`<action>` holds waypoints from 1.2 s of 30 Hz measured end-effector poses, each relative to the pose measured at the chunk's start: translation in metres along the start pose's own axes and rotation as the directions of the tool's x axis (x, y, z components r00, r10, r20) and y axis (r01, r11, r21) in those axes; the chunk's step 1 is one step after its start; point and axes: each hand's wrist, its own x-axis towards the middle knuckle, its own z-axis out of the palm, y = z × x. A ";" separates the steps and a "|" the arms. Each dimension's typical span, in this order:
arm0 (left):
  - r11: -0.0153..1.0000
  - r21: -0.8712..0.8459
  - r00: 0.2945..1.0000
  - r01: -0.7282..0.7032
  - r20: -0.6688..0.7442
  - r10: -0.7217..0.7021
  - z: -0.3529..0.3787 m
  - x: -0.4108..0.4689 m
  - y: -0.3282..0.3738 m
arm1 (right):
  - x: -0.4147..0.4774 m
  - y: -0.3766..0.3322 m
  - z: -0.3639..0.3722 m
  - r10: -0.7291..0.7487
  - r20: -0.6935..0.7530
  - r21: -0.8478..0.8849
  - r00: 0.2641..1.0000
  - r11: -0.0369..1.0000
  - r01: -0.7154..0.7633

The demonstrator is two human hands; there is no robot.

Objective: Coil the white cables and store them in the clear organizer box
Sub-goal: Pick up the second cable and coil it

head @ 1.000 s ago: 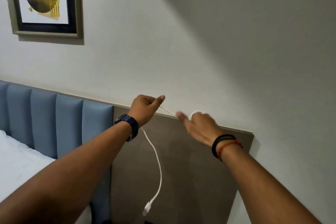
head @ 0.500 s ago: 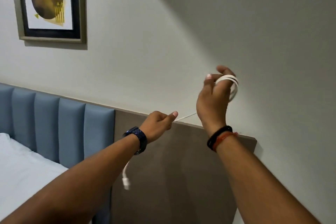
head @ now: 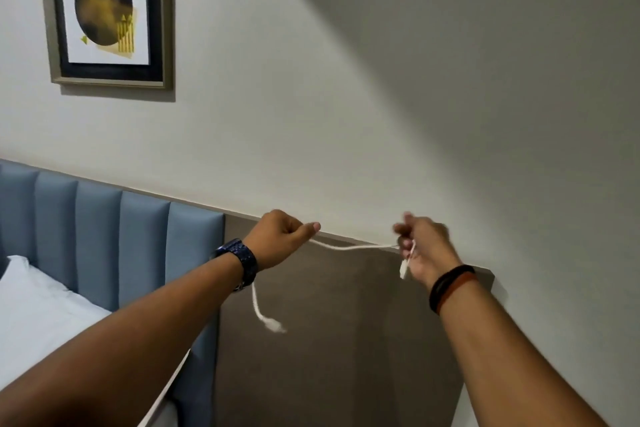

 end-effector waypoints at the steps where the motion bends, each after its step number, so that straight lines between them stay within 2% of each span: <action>1: 0.999 0.047 0.999 -0.006 0.042 0.004 0.001 -0.003 -0.004 | 0.003 -0.008 -0.007 0.050 -0.016 0.252 0.999 0.967 -0.045; 3: 0.983 0.179 0.993 -0.040 0.120 0.018 0.006 -0.009 -0.011 | 0.004 -0.024 -0.015 0.055 -0.006 0.588 0.998 0.808 -0.041; 5: 0.958 0.274 0.982 -0.081 0.185 0.031 0.013 -0.014 -0.016 | -0.001 -0.040 -0.019 -0.001 -0.008 0.753 1.000 0.658 0.007; 8: 0.960 0.272 0.982 -0.064 0.191 0.011 0.019 -0.019 -0.023 | -0.011 -0.061 -0.022 -0.092 -0.013 0.857 0.996 0.512 0.059; 9: 0.971 0.235 0.986 -0.042 0.164 0.003 0.018 -0.019 -0.024 | -0.014 -0.066 -0.021 -0.107 -0.040 0.859 0.993 0.504 0.089; 10: 0.982 0.187 0.992 -0.024 0.129 0.000 0.016 -0.019 -0.022 | -0.016 -0.068 -0.018 -0.119 -0.087 0.820 0.989 0.555 0.139; 11: 0.990 0.142 0.996 -0.012 0.088 -0.001 0.014 -0.018 -0.020 | -0.016 -0.067 -0.015 -0.128 -0.164 0.717 0.978 0.665 0.207; 13: 0.997 0.078 1.000 0.002 0.020 -0.003 0.009 -0.013 -0.012 | -0.011 -0.053 -0.009 -0.198 -0.307 0.394 0.931 0.864 0.313; 14: 0.998 0.063 1.000 -0.003 0.010 0.002 0.007 -0.011 -0.008 | -0.006 -0.041 -0.009 -0.237 -0.354 0.259 0.905 0.905 0.339; 16: 0.997 0.070 0.999 -0.029 0.033 0.027 0.005 -0.009 0.000 | 0.001 -0.020 -0.014 -0.283 -0.384 0.110 0.879 0.931 0.347; 17: 0.996 0.082 0.998 -0.047 0.052 0.043 0.005 -0.008 0.003 | 0.006 -0.009 -0.018 -0.321 -0.393 -0.019 0.862 0.940 0.341; 18: 0.994 0.092 0.996 -0.065 0.067 0.059 0.006 -0.009 0.005 | 0.012 0.001 -0.021 -0.400 -0.379 -0.248 0.834 0.913 0.325; 19: 0.992 0.098 0.995 -0.080 0.072 0.073 0.007 -0.009 0.006 | 0.016 0.014 -0.025 -0.487 -0.320 -0.497 0.813 0.817 0.293; 20: 0.991 0.101 0.995 -0.089 0.063 0.083 0.008 -0.008 0.007 | 0.018 0.026 -0.027 -0.540 -0.228 -0.694 0.810 0.674 0.254; 22: 0.990 0.103 0.995 -0.096 0.015 0.095 0.006 -0.007 0.008 | 0.012 0.043 -0.025 -0.484 -0.023 -0.864 0.875 0.449 0.226; 23: 0.990 0.104 0.995 -0.095 -0.017 0.097 0.004 -0.005 0.007 | 0.004 0.046 -0.024 -0.372 0.083 -0.889 0.925 0.391 0.237; 24: 0.991 0.103 0.994 -0.087 -0.052 0.093 0.001 -0.003 0.007 | -0.007 0.046 -0.021 -0.207 0.176 -0.878 0.962 0.409 0.249; 25: 0.992 0.098 0.992 -0.073 -0.091 0.082 -0.003 0.000 0.005 | -0.016 0.048 -0.019 -0.022 0.253 -0.847 0.967 0.477 0.232; 26: 0.995 0.089 0.989 -0.054 -0.130 0.065 -0.006 0.002 0.004 | -0.026 0.048 -0.017 0.156 0.334 -0.810 0.929 0.552 0.199; 27: 0.997 0.076 0.985 -0.031 -0.169 0.044 -0.009 0.005 0.002 | -0.037 0.048 -0.015 0.275 0.440 -0.760 0.855 0.620 0.192; 29: 0.999 0.041 0.970 0.014 -0.243 -0.003 -0.012 0.008 -0.002 | -0.055 0.045 -0.010 0.377 0.690 -0.596 0.618 0.781 0.188; 31: 0.999 -0.016 0.962 0.047 -0.267 -0.050 -0.008 0.009 -0.003 | -0.072 0.033 -0.003 0.278 0.870 -0.333 0.408 0.940 0.069; 32: 0.997 -0.048 0.965 0.061 -0.253 -0.071 -0.003 0.007 -0.003 | -0.080 0.024 0.003 0.171 0.920 -0.176 0.352 0.984 -0.017; 33: 0.994 -0.085 0.970 0.074 -0.224 -0.092 0.005 0.004 -0.001 | -0.087 0.015 0.009 0.034 0.940 -0.008 0.339 0.997 -0.076; 34: 0.988 -0.125 0.976 0.086 -0.187 -0.109 0.014 0.000 0.002 | -0.093 0.005 0.016 -0.115 0.919 0.161 0.376 0.982 -0.094; 36: 0.978 -0.185 0.987 0.096 -0.107 -0.117 0.030 -0.012 0.010 | -0.098 -0.017 0.026 -0.387 0.734 0.441 0.558 0.897 0.041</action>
